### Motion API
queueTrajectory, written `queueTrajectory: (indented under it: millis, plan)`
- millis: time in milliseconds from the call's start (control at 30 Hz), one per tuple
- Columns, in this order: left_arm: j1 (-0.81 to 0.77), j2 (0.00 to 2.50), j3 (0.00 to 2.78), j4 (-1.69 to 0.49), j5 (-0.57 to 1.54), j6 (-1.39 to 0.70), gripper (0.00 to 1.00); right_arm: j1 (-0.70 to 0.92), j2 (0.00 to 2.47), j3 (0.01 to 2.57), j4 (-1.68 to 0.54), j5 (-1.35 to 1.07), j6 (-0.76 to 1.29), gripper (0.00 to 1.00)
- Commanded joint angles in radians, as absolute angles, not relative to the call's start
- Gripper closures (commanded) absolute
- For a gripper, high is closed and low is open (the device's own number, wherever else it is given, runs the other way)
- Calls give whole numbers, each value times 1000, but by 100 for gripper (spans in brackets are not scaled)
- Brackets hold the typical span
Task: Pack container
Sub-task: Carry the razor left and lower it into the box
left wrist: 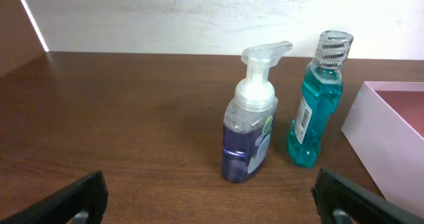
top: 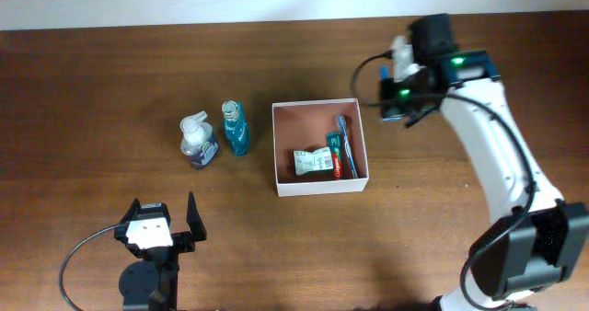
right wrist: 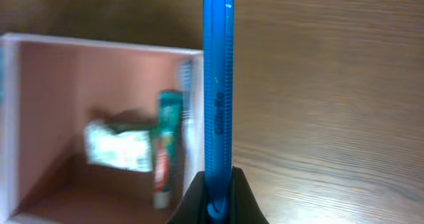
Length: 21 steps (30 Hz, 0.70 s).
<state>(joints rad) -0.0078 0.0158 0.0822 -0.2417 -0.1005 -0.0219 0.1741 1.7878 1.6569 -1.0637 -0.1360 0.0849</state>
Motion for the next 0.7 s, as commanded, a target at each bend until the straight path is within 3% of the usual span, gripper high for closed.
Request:
queueTrajectory:
  millis: [0, 200, 667]
  plan:
    - [-2, 12, 73, -235, -83, -6, 1, 247, 1781, 1648, -1059, -126, 146, 96]
    - [-2, 12, 73, -235, -83, -6, 1, 326, 1792, 1578, -1031, -91, 201, 96]
    - [-2, 12, 73, -236, -83, -6, 1, 405, 1796, 1303, -744, -93, 219, 96]
